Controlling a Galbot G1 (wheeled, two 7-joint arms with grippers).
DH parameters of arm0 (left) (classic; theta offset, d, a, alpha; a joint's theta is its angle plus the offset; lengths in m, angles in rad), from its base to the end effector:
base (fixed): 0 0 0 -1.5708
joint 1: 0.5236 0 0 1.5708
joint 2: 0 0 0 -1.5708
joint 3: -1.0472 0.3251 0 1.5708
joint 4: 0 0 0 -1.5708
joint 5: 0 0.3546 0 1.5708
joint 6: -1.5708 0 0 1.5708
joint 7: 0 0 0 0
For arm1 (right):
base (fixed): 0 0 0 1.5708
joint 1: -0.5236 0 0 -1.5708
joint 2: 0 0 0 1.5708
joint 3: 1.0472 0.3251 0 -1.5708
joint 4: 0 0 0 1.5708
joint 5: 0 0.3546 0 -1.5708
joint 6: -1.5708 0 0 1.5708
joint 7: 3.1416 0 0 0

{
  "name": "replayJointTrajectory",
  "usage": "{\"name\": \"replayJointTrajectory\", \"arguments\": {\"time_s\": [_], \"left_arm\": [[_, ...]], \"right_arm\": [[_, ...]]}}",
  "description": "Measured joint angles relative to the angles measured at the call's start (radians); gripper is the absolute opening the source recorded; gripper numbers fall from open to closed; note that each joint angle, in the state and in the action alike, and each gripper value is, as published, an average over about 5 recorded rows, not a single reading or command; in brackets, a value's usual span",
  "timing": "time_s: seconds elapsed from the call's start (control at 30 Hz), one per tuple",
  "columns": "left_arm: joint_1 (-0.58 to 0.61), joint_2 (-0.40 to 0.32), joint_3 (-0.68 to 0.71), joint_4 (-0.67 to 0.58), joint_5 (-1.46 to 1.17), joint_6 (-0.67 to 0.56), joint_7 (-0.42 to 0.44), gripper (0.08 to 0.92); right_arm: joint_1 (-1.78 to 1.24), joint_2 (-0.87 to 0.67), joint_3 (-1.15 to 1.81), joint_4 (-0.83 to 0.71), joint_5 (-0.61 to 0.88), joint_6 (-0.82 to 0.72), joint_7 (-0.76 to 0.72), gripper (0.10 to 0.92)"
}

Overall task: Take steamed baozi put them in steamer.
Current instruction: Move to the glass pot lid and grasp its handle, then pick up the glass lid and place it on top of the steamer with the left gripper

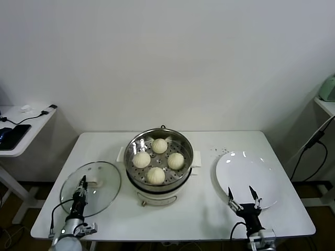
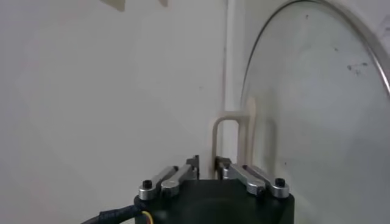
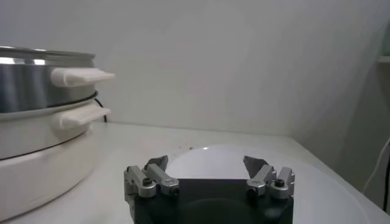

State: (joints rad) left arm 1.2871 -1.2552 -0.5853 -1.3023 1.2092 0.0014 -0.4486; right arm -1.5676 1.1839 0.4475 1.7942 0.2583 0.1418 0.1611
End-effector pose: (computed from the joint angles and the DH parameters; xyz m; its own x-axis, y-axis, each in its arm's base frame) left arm 0.2383 0.1501 -0.4618 -0.9873 -0.1568 0.0245 0.0245 0.0025 0.9997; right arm 0.1807 -0.0687 -0.3781 -0.9831 -0.0057 0.1828 -0.0206 0.9966 -0.0798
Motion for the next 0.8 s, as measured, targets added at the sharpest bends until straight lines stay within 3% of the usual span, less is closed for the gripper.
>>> {"name": "replayJointTrajectory", "arguments": {"time_s": [0.17, 0.53, 0.8], "left_arm": [[-0.011, 0.003, -0.008, 0.01, -0.004, -0.005, -0.011, 0.142], [0.023, 0.039, -0.051, -0.084, -0.067, 0.007, 0.021, 0.133], [0.089, 0.12, -0.098, -0.297, -0.201, 0.097, 0.155, 0.133]], "right_arm": [[-0.001, 0.005, -0.001, 0.0, -0.007, 0.0, -0.002, 0.823], [-0.018, 0.006, 0.006, 0.019, -0.022, -0.005, -0.002, 0.823], [-0.028, 0.01, 0.002, 0.049, -0.05, -0.034, 0.017, 0.823]]}}
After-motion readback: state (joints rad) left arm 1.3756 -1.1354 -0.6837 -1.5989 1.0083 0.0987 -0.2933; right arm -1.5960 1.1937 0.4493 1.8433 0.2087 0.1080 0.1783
